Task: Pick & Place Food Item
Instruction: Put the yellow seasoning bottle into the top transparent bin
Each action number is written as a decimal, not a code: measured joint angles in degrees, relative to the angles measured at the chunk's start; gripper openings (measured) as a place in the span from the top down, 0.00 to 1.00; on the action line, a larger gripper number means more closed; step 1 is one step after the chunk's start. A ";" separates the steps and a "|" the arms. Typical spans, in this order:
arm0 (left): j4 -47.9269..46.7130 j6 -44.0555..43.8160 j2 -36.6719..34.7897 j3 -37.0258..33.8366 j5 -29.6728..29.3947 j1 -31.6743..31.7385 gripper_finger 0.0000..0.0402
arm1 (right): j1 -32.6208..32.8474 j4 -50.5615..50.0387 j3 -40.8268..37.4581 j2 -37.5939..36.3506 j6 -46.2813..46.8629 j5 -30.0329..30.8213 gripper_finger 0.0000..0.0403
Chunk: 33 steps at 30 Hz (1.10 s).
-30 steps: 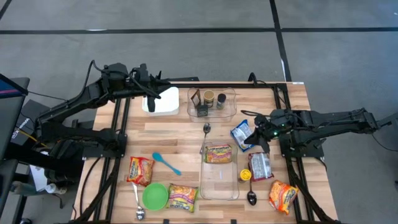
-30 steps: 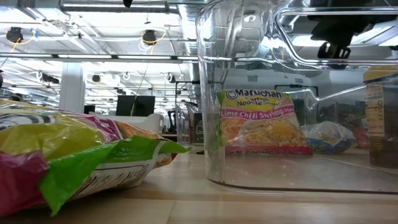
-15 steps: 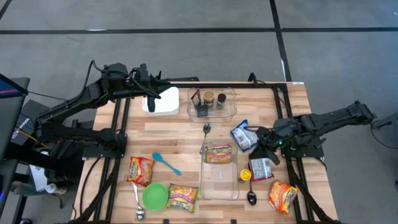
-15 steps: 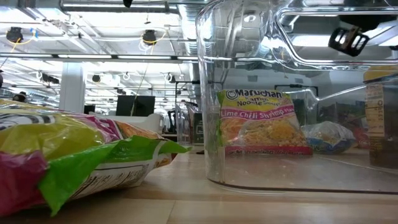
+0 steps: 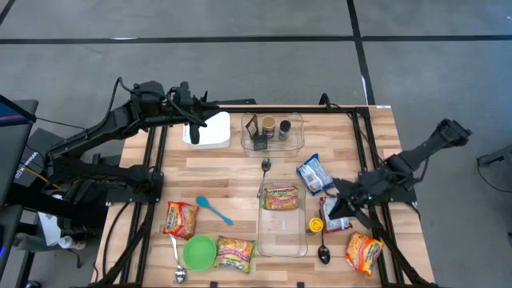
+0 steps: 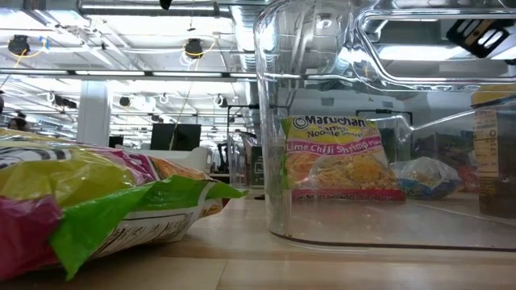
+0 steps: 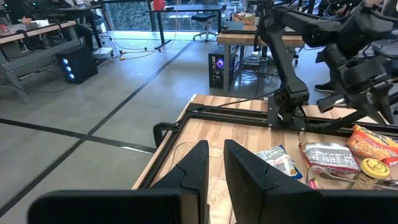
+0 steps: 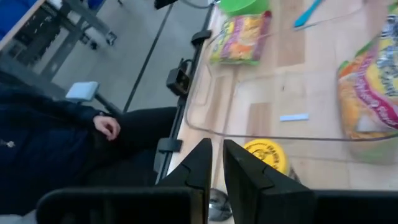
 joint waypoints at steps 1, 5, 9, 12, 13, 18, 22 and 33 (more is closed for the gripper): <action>0.00 0.00 0.00 0.00 0.00 0.00 0.89 | 0.90 -0.06 0.00 -0.01 -0.34 0.00 0.91; 0.01 0.00 0.00 0.00 -0.01 0.00 0.89 | 2.74 -0.19 0.00 0.01 -0.62 -0.02 0.91; 0.01 0.00 0.00 0.00 0.01 0.00 0.89 | 2.75 -0.58 0.00 0.02 -0.63 0.00 0.91; 0.01 0.00 0.00 0.00 -0.01 -0.02 0.89 | 3.10 -2.79 0.00 1.14 -1.30 -0.30 0.91; 0.02 0.00 0.00 0.00 0.01 0.00 0.89 | 3.37 -3.68 0.00 1.58 -2.02 -0.23 0.91; 0.02 0.00 0.02 0.00 -0.01 -0.01 0.89 | 5.72 -5.47 -0.06 6.69 -3.09 7.02 0.94; 0.02 0.00 0.02 0.00 -0.01 -0.01 0.89 | 7.63 -5.87 0.00 11.22 -4.98 11.59 0.99; 0.03 0.00 0.02 0.00 0.00 0.00 0.89 | 12.03 -11.63 7.08 18.25 -5.17 20.35 1.00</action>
